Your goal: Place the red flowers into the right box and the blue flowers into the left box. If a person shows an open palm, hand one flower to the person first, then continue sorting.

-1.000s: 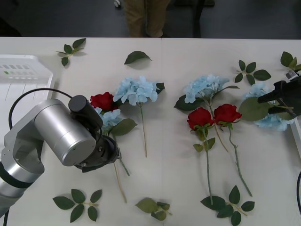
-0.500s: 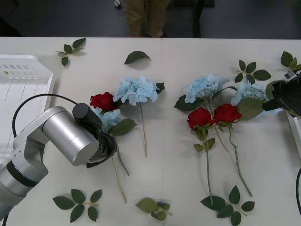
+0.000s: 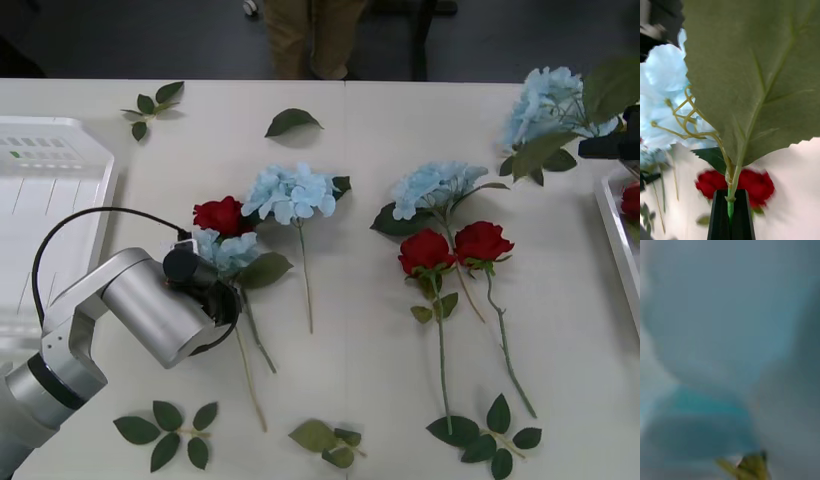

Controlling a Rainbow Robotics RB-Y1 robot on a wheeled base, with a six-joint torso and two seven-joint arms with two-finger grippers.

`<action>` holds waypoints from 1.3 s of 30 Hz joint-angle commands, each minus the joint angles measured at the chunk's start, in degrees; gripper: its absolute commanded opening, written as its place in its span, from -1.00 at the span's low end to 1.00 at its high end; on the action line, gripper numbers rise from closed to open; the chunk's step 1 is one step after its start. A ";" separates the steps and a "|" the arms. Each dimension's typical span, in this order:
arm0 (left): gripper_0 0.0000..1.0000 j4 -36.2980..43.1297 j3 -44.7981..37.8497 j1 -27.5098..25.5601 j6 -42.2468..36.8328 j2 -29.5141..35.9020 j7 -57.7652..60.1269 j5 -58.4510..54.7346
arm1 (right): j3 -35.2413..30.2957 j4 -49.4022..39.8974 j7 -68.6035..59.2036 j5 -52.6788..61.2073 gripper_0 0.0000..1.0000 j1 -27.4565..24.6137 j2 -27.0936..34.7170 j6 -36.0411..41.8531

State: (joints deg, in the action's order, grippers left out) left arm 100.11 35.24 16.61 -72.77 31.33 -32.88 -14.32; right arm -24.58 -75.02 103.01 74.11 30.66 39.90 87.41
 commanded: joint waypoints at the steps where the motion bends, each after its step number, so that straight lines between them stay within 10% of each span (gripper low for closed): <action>1: 1.00 -7.12 1.85 -1.22 7.47 0.66 -2.10 2.45 | 5.86 -2.77 16.08 15.01 -1.00 -6.67 -0.88 -11.12; 5: 0.85 -8.96 2.12 -1.22 8.87 0.31 -2.81 4.47 | 10.95 -2.77 31.37 31.80 -1.00 -10.45 -1.05 -16.30; 6: 0.31 -8.88 2.12 -1.14 8.87 0.31 -2.98 4.56 | 11.92 -2.77 33.92 35.84 -1.00 -11.15 -1.05 -16.30; 7: -1.00 -8.96 2.12 -1.14 8.87 0.31 -3.16 4.56 | 12.98 -2.77 36.56 40.41 -1.00 -11.85 -1.05 -16.13; 21: -1.00 1.50 1.59 0.97 -5.98 1.89 -3.86 -2.21 | 32.75 -5.14 51.99 74.07 -1.00 -11.59 -3.34 -17.18; 34: -1.00 26.46 -13.53 3.61 -36.83 2.68 -5.27 -18.64 | 33.54 -5.23 51.99 77.24 -1.00 -11.42 -11.95 -22.28; 39: -1.00 30.68 -21.26 5.72 -37.23 1.89 -10.45 -24.00 | 33.37 -5.23 51.99 77.94 -1.00 -11.33 -12.04 -23.51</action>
State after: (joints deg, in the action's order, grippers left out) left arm 127.59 18.92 19.21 -109.24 33.10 -35.36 -35.93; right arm 9.15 -78.30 155.57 150.99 17.85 28.73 64.40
